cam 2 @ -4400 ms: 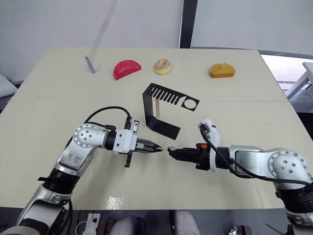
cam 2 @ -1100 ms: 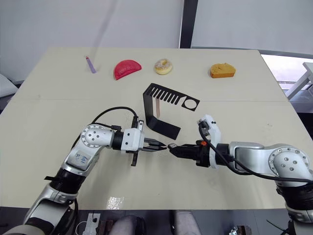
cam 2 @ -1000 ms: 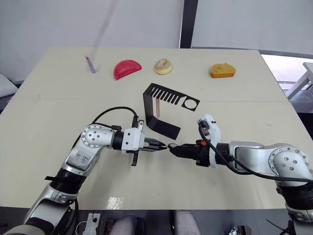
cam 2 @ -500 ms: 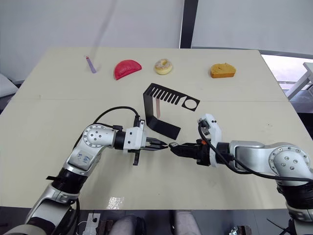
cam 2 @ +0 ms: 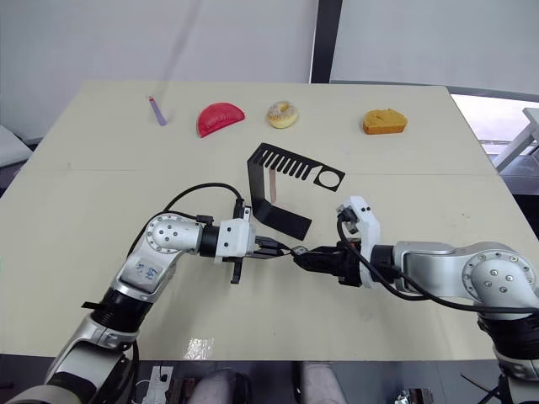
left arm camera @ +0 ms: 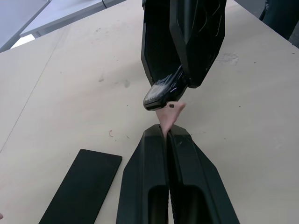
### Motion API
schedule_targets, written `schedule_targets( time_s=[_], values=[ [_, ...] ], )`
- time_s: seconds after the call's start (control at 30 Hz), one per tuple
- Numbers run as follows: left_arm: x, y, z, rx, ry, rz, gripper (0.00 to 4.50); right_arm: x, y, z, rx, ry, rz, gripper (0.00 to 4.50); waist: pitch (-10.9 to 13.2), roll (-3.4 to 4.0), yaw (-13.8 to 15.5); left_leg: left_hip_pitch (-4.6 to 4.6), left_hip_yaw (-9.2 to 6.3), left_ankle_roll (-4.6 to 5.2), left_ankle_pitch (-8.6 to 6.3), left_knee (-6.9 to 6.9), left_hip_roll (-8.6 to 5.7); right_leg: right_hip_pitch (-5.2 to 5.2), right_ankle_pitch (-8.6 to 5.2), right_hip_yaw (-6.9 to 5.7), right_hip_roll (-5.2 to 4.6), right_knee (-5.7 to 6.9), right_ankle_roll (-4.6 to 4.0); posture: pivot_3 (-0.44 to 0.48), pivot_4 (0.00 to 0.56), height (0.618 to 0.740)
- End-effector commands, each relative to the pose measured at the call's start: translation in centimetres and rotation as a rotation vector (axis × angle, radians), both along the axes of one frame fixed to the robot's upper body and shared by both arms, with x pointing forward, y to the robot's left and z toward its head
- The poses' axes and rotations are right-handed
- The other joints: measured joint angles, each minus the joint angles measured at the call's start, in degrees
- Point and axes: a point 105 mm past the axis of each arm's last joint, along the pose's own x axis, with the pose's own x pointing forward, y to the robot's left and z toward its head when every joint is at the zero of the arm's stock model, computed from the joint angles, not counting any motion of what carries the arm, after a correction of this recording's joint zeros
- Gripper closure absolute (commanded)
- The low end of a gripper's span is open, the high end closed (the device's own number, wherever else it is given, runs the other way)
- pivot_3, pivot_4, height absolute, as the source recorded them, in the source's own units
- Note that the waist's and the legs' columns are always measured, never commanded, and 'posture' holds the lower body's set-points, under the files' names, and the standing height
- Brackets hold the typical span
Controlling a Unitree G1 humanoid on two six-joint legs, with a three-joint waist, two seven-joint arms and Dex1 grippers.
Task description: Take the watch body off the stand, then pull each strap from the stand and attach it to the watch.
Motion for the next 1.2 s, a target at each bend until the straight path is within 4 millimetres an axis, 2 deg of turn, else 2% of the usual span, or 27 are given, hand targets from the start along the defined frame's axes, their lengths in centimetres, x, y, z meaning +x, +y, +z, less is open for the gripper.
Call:
schedule_targets(
  time_s=[0.03,0.2,1.2],
  values=[
    [-0.8,-1.65,1.64,-0.049,-0.063,-0.051,4.5,-1.53,1.7,0.68,0.022,-0.019,0.112,2.98,0.0,0.0,0.1,0.0,0.0,0.0,0.0,0.0,0.0,0.0,0.0,0.0,0.0,0.0,0.0,0.0,0.15,0.737],
    [-0.79,-1.62,1.57,-0.05,-0.063,-0.048,4.5,-1.06,1.46,0.44,0.003,-0.024,0.088,2.98,0.0,0.0,0.3,0.0,0.0,0.0,0.0,0.0,0.0,0.0,0.0,0.0,0.0,0.0,0.0,0.0,0.15,0.737],
    [-0.46,-1.96,1.58,-0.059,-0.062,-0.038,4.5,-1.14,1.59,0.73,0.01,-0.026,0.103,2.98,0.0,0.0,0.8,-0.01,0.0,0.0,0.0,0.0,0.0,0.0,0.0,-0.01,0.0,-0.02,0.0,0.0,0.15,0.737]
  ],
)
